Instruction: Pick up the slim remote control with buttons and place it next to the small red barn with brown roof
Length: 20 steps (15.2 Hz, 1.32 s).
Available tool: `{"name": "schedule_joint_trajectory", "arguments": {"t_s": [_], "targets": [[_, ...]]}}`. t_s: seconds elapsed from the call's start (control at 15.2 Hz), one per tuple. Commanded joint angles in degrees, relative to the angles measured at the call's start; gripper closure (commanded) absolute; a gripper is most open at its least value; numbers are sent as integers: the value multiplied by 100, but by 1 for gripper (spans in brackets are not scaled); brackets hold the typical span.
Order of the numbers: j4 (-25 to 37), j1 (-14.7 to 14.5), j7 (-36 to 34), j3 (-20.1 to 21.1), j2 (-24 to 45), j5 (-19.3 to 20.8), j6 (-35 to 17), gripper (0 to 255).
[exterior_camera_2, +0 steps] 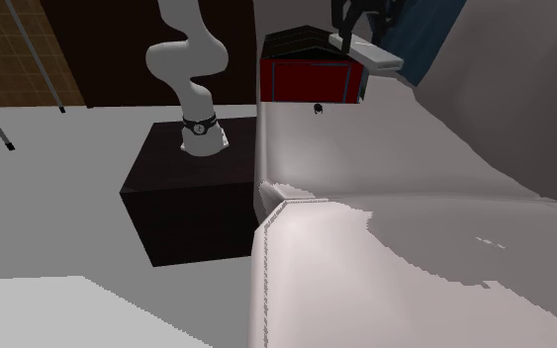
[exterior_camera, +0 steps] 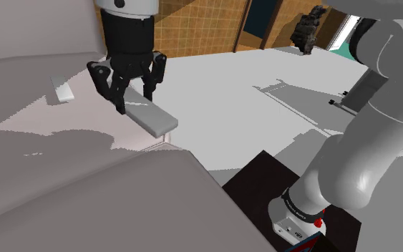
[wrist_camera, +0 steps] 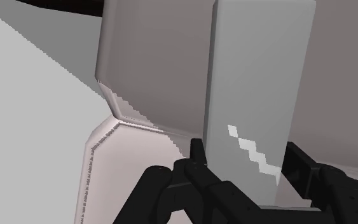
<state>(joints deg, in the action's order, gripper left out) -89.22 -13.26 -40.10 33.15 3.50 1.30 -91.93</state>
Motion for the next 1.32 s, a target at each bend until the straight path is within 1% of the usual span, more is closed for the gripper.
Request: {"name": "schedule_joint_trajectory", "arguments": {"t_s": [0.0,0.46,0.99,1.06,1.25], "targets": [[-393,-7,-48,37,-407,-223,-52,255],[-1412,-263,-362,196,-1542,-876,-139,255],[-2106,-722,-910,448,-2559,-1523,-33,255],[-2193,-822,-1049,518,-2728,-1644,3,255],[-2456,-844,-1021,541,-2774,-1681,-219,255]]}}
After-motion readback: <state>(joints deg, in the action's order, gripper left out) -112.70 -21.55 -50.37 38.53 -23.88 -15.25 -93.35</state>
